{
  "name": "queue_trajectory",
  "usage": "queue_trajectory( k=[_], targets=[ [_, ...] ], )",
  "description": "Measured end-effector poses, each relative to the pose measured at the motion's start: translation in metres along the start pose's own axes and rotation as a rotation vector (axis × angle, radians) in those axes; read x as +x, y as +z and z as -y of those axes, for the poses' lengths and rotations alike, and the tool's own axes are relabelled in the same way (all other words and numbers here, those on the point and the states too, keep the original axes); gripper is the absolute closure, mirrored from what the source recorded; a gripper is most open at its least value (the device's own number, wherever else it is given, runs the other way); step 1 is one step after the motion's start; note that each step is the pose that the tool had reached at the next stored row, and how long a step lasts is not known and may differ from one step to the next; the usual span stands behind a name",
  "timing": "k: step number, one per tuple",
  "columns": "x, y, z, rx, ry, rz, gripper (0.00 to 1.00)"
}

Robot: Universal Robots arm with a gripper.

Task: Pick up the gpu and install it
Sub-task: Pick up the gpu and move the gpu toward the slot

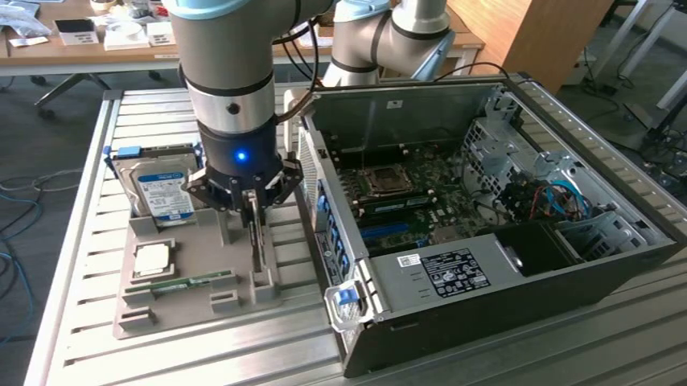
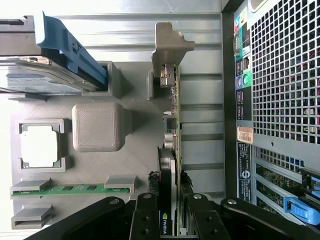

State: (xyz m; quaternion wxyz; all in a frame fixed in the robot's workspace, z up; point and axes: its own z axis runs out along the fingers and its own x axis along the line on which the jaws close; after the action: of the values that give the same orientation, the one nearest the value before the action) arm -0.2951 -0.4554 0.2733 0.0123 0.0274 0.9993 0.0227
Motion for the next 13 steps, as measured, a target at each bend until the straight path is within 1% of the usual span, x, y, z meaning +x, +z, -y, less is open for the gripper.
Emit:
queue_trajectory(
  k=[13],
  targets=[
    [0.0000, -0.0010, 0.0000, 0.0004, 0.000, -0.0003, 0.73]
  ],
)
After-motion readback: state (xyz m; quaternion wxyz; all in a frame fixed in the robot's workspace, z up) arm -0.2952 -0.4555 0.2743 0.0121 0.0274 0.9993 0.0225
